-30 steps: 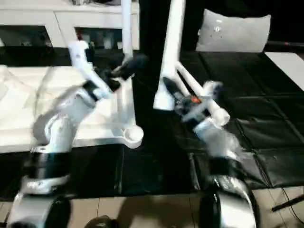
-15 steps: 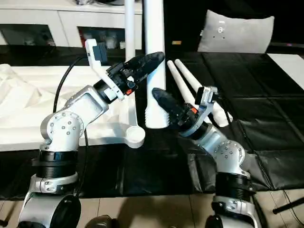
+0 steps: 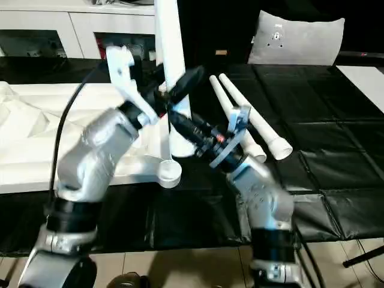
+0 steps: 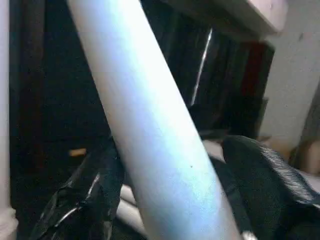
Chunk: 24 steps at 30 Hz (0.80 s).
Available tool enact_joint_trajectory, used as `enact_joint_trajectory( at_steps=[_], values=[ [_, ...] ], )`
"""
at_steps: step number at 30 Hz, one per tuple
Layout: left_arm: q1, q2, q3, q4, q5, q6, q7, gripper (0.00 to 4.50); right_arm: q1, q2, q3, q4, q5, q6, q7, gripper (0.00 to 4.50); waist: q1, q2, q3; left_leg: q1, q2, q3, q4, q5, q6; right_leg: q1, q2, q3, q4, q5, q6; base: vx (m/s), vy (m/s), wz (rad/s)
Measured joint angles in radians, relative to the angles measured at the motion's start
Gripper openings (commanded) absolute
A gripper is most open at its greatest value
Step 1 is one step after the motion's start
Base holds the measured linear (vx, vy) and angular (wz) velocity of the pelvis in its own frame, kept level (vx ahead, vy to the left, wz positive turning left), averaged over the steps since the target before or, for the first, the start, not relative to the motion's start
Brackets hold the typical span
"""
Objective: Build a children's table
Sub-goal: Pick table leg
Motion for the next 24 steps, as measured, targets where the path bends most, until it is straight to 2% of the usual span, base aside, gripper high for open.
enact_joint_trajectory(
  at_steps=[6, 13, 23, 24],
  values=[
    [0.015, 0.003, -0.020, 0.000, 0.021, -0.039, 0.003, 2.61, 0.000, -0.007, 0.033, 0.015, -0.029, -0.044, 0.000, 1.89, 0.000, -0.001, 0.000, 0.000, 0.000, 0.000, 0.000, 0.000, 0.000, 0.001, 0.000, 0.000, 0.000, 0.000, 0.000, 0.000, 0.000, 0.00],
    [0.028, -0.005, -0.030, -0.002, 0.013, -0.029, -0.011, 2.26, 0.008, -0.014, 0.049, 0.019, -0.046, -0.052, -0.003, 1.89, 0.000, -0.001, 0.000, 0.000, 0.000, 0.000, 0.001, 0.001, 0.000, 0.001, 0.000, 0.000, 0.001, 0.000, 0.000, 0.000, 0.000, 0.00],
    [0.033, -0.057, 0.029, 0.001, -0.099, 0.078, 0.030, 1.96, 0.021, -0.046, 0.069, 0.019, -0.077, -0.077, -0.021, 1.89, 0.000, 0.000, 0.000, 0.001, 0.000, 0.000, 0.001, 0.001, 0.000, 0.001, 0.000, 0.000, 0.002, 0.001, 0.000, 0.000, 0.000, 0.00],
    [0.031, -0.055, 0.036, 0.005, -0.106, 0.079, 0.032, 1.95, 0.018, -0.047, 0.074, 0.023, -0.084, -0.083, -0.024, 2.45, 0.001, 0.000, 0.000, 0.001, 0.000, 0.000, 0.002, 0.001, 0.000, 0.001, 0.000, 0.000, 0.002, 0.001, 0.000, 0.000, 0.000, 0.00]
  ],
)
